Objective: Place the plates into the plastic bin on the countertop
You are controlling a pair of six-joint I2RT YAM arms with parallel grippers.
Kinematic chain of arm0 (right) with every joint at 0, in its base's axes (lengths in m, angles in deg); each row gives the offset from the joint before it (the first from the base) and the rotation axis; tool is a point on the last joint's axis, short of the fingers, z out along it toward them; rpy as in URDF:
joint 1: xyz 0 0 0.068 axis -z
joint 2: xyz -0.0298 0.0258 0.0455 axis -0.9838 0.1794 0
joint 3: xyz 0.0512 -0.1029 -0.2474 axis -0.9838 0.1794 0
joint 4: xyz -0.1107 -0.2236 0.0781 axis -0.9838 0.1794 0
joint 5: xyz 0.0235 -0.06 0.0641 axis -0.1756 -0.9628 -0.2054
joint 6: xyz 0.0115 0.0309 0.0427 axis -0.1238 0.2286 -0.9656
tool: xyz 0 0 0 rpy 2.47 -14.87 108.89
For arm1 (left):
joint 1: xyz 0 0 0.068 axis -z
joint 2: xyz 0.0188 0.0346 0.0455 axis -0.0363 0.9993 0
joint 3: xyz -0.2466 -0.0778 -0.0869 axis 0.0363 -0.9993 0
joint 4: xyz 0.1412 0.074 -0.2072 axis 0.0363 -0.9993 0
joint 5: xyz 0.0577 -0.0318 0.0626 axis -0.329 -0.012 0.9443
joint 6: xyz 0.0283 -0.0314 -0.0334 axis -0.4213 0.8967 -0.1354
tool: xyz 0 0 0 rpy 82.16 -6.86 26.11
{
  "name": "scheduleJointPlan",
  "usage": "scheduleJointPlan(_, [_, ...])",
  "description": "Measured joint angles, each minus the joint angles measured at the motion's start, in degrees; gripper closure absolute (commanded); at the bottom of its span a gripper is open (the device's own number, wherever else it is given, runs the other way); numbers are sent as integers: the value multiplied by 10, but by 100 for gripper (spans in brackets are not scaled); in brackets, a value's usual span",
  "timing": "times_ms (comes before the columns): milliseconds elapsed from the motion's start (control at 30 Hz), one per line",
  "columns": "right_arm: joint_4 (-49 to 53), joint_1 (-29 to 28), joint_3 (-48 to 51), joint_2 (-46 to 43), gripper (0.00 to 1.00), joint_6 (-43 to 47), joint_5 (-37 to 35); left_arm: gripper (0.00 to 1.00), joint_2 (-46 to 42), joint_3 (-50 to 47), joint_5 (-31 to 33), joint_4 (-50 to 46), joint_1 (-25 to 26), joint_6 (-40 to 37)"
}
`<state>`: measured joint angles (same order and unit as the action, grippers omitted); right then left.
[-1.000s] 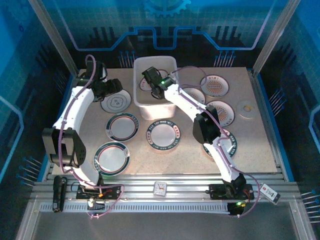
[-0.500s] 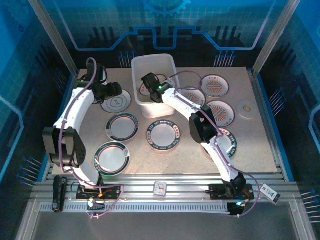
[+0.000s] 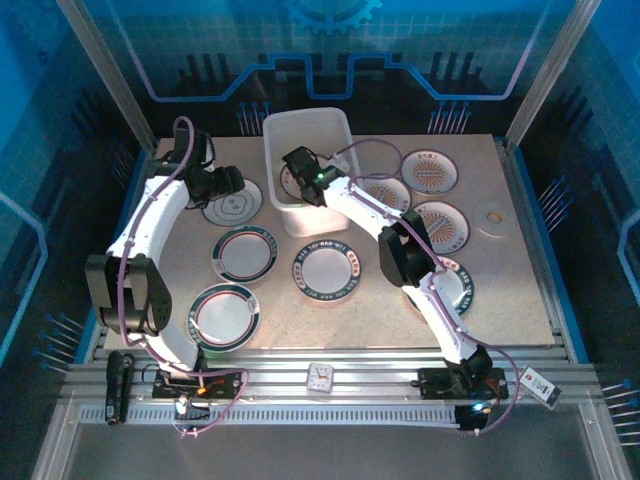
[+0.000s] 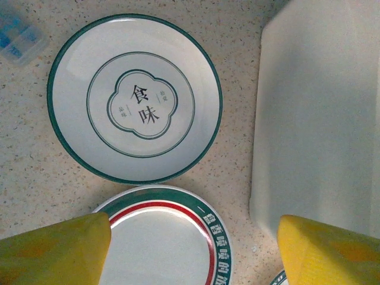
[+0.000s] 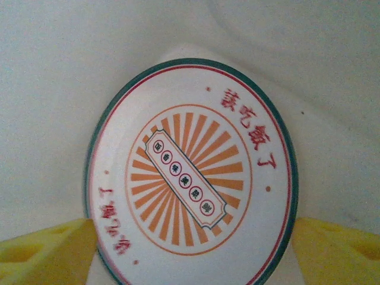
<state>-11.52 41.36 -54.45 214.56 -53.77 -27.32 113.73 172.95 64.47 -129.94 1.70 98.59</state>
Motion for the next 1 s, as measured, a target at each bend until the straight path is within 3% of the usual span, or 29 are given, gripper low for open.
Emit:
scheduleJointPlan(200, [2, 0, 26, -35, 0, 59, 0, 24, -3, -2, 0, 0, -7, 0])
scheduleJointPlan(533, [-6, -11, 65, -141, 1, 224, 5, 23, -9, -11, -6, -1, -63, 0])
scheduleJointPlan(800, [-101, -14, 212, -262, 11, 413, 97, 25, 1, -77, -75, 18, -145, 38])
scheduleJointPlan(1000, [-135, -14, 271, -350, 25, 522, 169, 26, 61, -77, -103, 50, -151, 66])
